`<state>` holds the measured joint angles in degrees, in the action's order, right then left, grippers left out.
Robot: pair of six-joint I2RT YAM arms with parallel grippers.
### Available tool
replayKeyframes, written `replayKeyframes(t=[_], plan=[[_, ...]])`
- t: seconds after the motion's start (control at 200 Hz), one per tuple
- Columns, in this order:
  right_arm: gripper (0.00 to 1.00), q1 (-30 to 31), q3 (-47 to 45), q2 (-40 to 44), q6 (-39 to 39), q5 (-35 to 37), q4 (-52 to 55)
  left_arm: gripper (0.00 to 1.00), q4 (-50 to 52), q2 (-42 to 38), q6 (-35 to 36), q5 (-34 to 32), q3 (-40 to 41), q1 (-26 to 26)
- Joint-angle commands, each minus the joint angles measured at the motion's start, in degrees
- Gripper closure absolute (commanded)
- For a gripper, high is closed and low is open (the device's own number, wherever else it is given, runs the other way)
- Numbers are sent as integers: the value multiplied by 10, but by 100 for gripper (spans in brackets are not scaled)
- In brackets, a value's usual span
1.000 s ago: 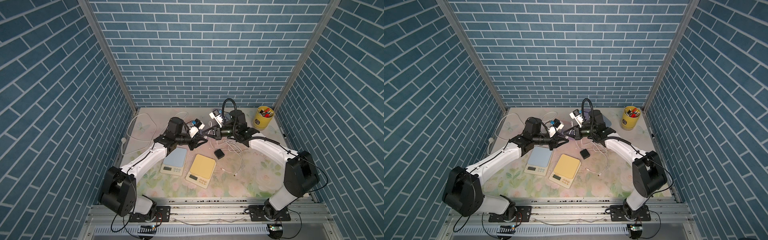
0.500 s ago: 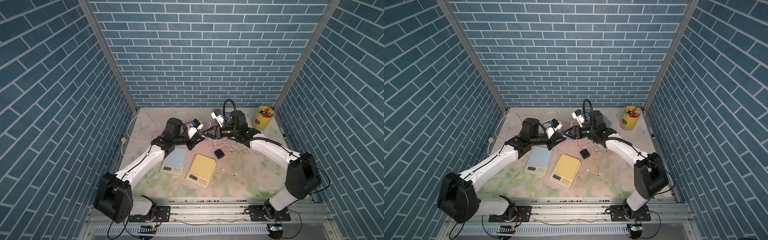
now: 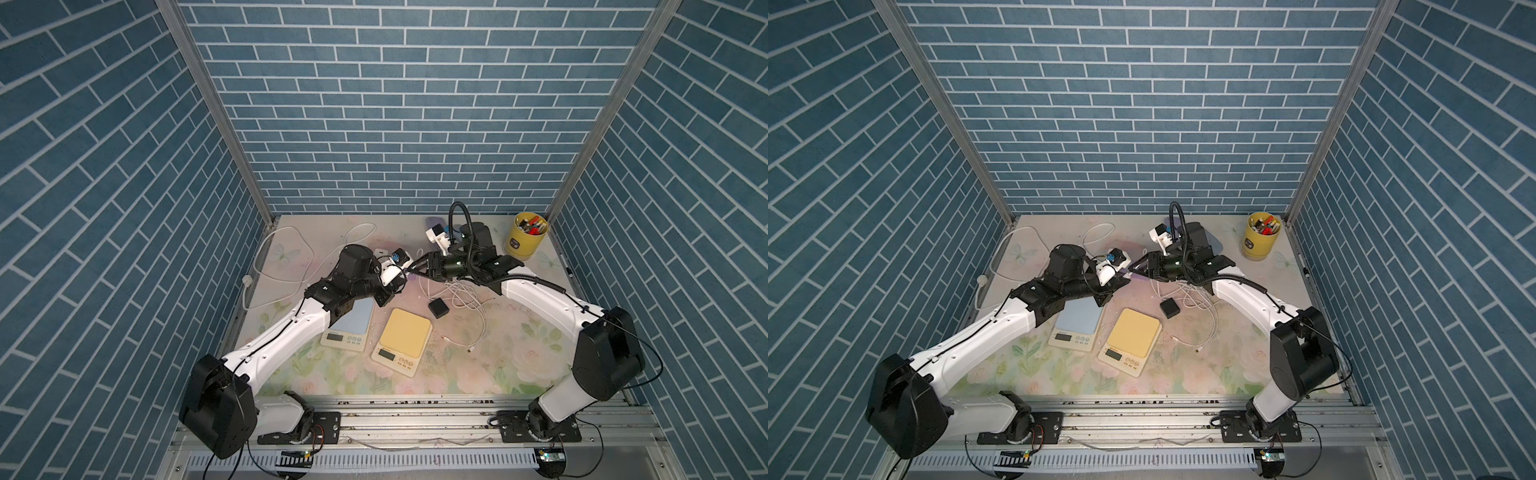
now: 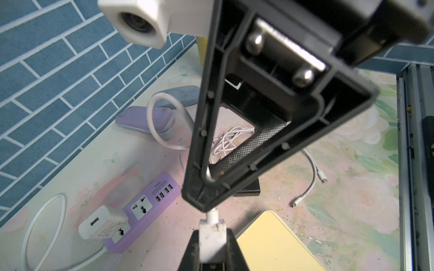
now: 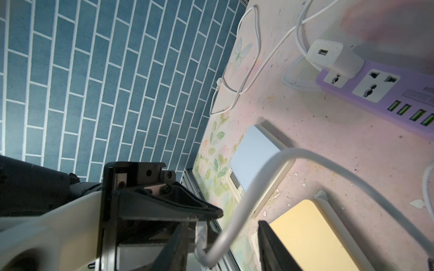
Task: Charge the electronic scale
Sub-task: Pick up the charging cable from the center of the board.
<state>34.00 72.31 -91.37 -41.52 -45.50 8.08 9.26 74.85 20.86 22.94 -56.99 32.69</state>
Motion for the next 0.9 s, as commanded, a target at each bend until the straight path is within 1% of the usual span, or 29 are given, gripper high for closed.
replayKeyframes(t=[0.0, 0.045, 0.145, 0.21, 0.275, 0.44, 0.655, 0.77, 0.895], plan=[[55, 14, 39, -4, 24, -21, 49, 100, 13, -9, 18, -22, 1, 7], [58, 19, 48, -9, 30, -24, 60, 100, 15, -9, 19, -25, 0, 8], [70, 29, 62, -19, 44, -23, 85, 99, 18, -9, 22, -31, -1, 12], [74, 32, 66, -22, 50, -23, 96, 99, 18, -9, 23, -33, -1, 12], [74, 34, 69, -27, 54, -22, 105, 98, 20, -10, 23, -36, -1, 14], [68, 39, 80, -35, 67, -16, 134, 98, 20, -13, 25, -40, -1, 17], [69, 48, 100, -53, 70, -20, 142, 97, 22, -18, 27, -48, 0, 21], [69, 50, 106, -62, 70, -20, 142, 92, 26, -22, 31, -56, 0, 21], [69, 49, 115, -67, 70, -20, 142, 84, 27, -31, 32, -77, 5, 22]])
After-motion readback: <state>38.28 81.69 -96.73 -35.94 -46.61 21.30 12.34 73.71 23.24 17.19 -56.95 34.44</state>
